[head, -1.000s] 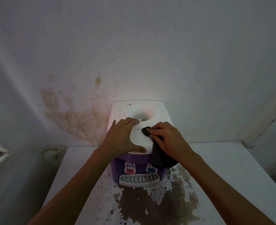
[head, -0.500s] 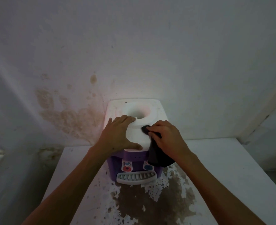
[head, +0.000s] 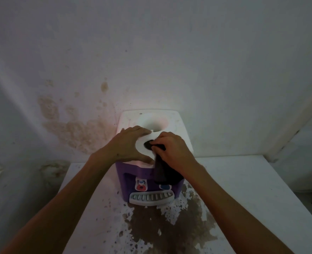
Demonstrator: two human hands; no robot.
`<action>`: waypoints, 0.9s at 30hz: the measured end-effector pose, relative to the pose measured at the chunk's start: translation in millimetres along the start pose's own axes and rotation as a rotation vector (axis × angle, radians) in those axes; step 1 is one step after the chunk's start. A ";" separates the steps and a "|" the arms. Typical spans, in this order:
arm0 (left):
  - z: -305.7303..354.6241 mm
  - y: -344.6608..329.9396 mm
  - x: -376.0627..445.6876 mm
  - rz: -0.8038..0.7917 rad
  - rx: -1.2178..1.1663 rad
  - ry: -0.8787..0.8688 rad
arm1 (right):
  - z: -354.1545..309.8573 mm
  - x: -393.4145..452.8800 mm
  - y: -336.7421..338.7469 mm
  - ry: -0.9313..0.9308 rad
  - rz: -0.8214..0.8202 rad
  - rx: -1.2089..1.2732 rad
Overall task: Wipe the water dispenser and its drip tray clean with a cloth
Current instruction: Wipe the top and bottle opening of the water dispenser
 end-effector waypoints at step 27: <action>-26.8 1.3 -36.9 0.459 -0.094 0.192 | 5.2 17.9 11.1 -0.152 0.194 -0.046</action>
Point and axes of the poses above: each hand's wrist, its own x-axis towards the middle knuckle, its own y-axis out of the back of the hand, z = x × y, the point moved 2 cm from there along x, towards the middle knuckle, and after that the axes turned 9 degrees about x, right-handed, at the moved point
